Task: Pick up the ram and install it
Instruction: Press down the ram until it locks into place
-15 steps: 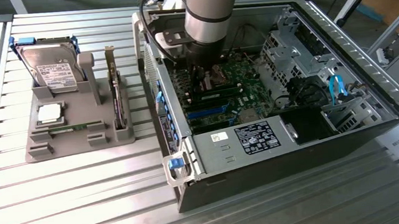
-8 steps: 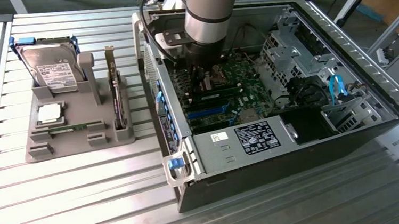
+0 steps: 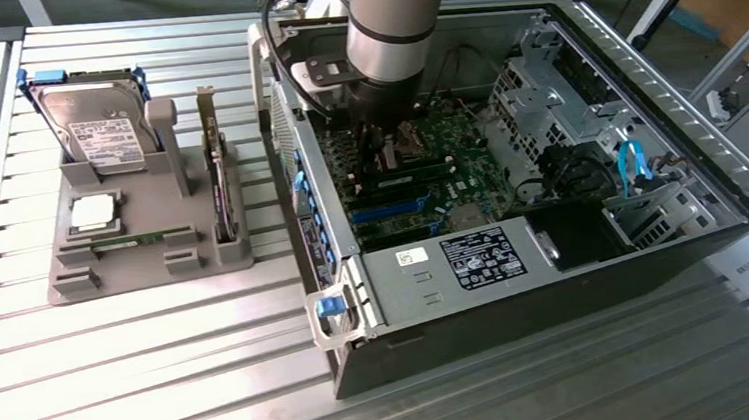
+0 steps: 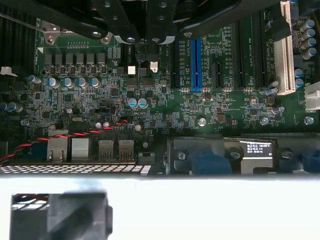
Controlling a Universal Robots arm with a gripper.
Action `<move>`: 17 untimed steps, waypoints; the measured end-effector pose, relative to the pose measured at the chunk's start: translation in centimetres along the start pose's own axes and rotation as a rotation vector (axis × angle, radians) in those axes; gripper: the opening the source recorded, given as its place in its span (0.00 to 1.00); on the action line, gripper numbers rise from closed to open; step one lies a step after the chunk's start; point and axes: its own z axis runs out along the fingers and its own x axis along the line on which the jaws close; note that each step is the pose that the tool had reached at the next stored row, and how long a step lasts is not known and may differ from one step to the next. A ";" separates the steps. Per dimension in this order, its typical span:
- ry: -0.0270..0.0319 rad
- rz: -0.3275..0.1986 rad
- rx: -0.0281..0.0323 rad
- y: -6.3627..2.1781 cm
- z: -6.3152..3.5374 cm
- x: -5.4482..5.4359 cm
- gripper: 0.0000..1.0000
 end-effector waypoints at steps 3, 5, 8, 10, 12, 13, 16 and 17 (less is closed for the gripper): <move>-0.0005 0.000 0.0003 -0.01 -0.05 0.0 0.10; -0.0011 0.000 0.0008 -0.02 -0.17 0.0 0.10; -0.0004 0.000 0.0002 -0.02 -0.45 0.0 0.10; -0.0001 0.000 0.0000 -0.02 -0.65 0.0 0.10; -0.0001 0.000 0.0000 -0.03 -0.91 0.0 0.10; -0.0001 0.000 0.0000 -0.04 -1.07 0.0 0.10; -0.0002 0.000 0.0000 -0.06 -1.63 0.0 0.10; -0.0001 0.000 0.0000 -0.06 -1.83 -0.1 0.10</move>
